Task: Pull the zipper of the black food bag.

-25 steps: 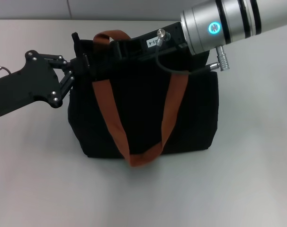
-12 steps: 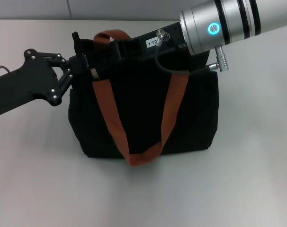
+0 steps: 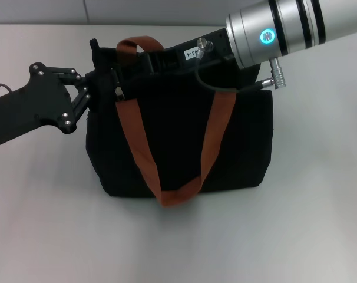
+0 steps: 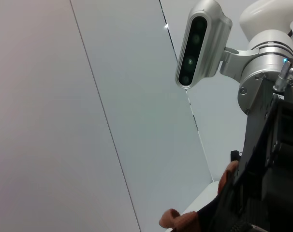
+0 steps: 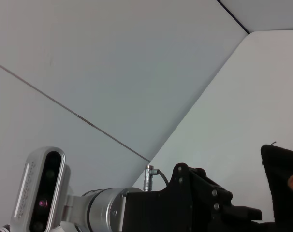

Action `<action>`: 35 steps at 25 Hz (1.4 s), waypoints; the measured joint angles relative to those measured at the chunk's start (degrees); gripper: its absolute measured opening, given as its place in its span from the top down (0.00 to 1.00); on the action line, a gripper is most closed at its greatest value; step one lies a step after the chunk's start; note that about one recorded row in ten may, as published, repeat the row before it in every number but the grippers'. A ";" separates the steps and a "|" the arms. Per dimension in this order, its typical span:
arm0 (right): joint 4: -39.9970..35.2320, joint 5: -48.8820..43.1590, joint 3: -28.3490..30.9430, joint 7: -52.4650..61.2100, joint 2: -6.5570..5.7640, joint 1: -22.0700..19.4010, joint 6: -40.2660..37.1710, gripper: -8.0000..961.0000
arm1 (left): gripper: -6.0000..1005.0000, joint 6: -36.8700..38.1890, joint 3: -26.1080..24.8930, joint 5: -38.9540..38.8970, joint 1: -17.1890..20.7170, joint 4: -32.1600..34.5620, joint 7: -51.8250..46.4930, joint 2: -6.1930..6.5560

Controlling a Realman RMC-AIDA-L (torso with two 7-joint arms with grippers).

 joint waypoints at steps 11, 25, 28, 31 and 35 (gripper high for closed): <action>-0.29 -0.93 0.03 -0.24 -0.03 0.00 0.67 0.61 | 0.90 0.03 0.01 -0.13 -0.44 -0.11 0.00 -0.06; -0.34 -1.01 0.03 -0.96 -0.03 -0.08 0.75 0.83 | 0.89 0.07 0.01 -0.18 -0.45 0.09 0.00 -0.09; -0.34 -1.01 0.03 -0.96 -0.03 -0.09 0.75 0.85 | 0.89 0.15 0.01 -0.18 -0.45 0.03 0.00 -0.09; -0.35 -1.01 0.03 -0.96 -0.03 -0.15 0.77 0.87 | 0.89 0.22 0.01 -0.18 -0.39 -0.04 0.00 -0.09; -0.36 -1.02 0.03 -0.96 -0.03 -0.17 1.20 0.93 | 0.88 0.24 0.01 -0.19 -0.33 -0.07 0.00 -0.09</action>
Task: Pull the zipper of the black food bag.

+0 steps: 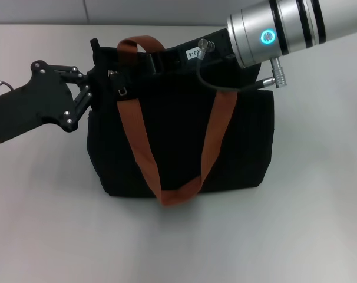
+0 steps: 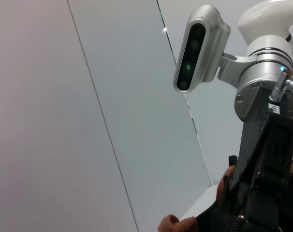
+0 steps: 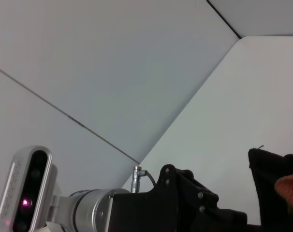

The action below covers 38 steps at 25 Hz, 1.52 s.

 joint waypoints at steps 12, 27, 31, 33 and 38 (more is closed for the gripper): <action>-3.98 -1.52 -2.43 2.41 0.00 -0.50 0.28 0.99 | 0.88 0.09 -0.05 -1.04 0.45 -0.09 0.00 0.02; -14.76 -7.35 -5.26 9.32 0.04 -3.53 0.37 0.99 | 0.87 -0.16 -0.94 -1.57 1.04 -0.30 0.41 0.12; -16.74 -9.62 -5.74 11.25 0.04 -3.66 0.38 0.99 | 0.86 -0.24 -1.51 -1.57 1.10 -0.28 0.50 0.19; -17.44 -10.19 -5.84 11.77 0.05 -3.83 0.36 0.99 | 0.86 -0.27 -1.51 -1.57 1.12 -0.28 0.51 0.18; -21.73 -12.96 -6.01 14.81 0.09 -5.31 -0.34 0.99 | 0.86 -0.41 -1.69 -1.57 1.12 -0.28 0.53 0.22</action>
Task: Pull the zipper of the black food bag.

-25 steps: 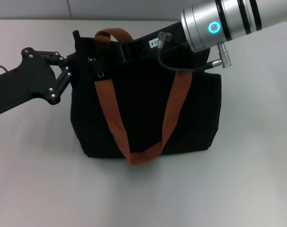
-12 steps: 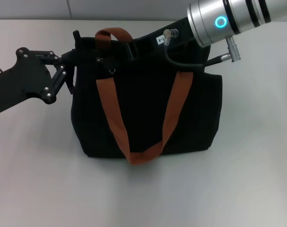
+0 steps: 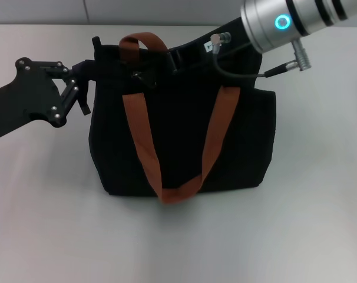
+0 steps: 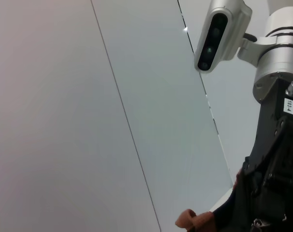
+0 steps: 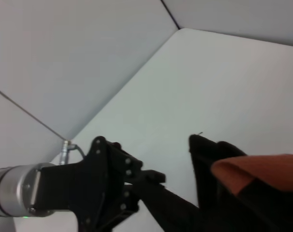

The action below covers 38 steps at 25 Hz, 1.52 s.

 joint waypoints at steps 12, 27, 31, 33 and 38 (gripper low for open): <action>-13.54 -6.96 0.10 7.20 0.00 -7.17 -3.98 0.99 | 0.85 -0.13 -0.69 0.00 0.07 0.00 0.07 0.19; -25.52 -9.45 5.54 8.77 -0.01 -17.28 -8.06 0.99 | 0.84 -0.27 -0.69 0.01 0.08 -0.03 -0.08 0.14; -25.66 -9.31 6.70 8.14 -0.02 -17.90 -8.46 0.99 | 0.84 -0.47 -0.69 -0.01 0.13 -0.06 0.02 0.14; -25.98 -8.53 7.06 7.22 -0.02 -18.25 -8.81 0.99 | 0.84 -0.49 -0.69 0.00 0.14 -0.09 -0.02 0.13; -24.90 -1.49 10.28 1.14 0.00 -20.26 -8.84 0.97 | 0.84 -0.30 -0.68 0.10 0.17 -0.09 -0.18 0.14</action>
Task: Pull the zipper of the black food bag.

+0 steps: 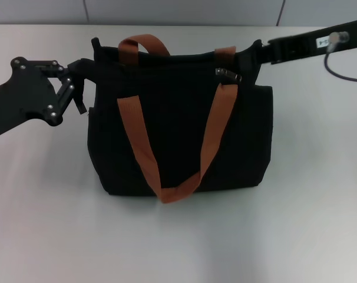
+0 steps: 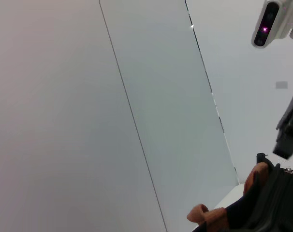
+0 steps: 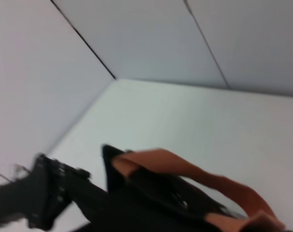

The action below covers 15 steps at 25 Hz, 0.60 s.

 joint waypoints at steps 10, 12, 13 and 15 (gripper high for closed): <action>16.86 24.13 10.82 -28.67 -0.48 -6.07 -5.33 0.82 | 0.83 0.25 0.11 -0.01 0.00 0.02 -1.27 -0.15; 19.96 26.53 11.94 -33.29 -0.53 -6.29 -7.76 0.75 | 0.83 0.26 0.18 0.05 -0.04 0.04 -1.59 -0.15; 24.48 29.17 13.54 -41.35 -0.80 -6.44 -11.81 0.71 | 0.83 0.26 0.25 0.11 -0.08 0.06 -1.96 -0.15; 34.17 30.69 15.44 -56.11 -2.13 -6.43 -19.11 0.64 | 0.83 0.15 0.42 0.27 -0.31 0.12 -3.28 -0.11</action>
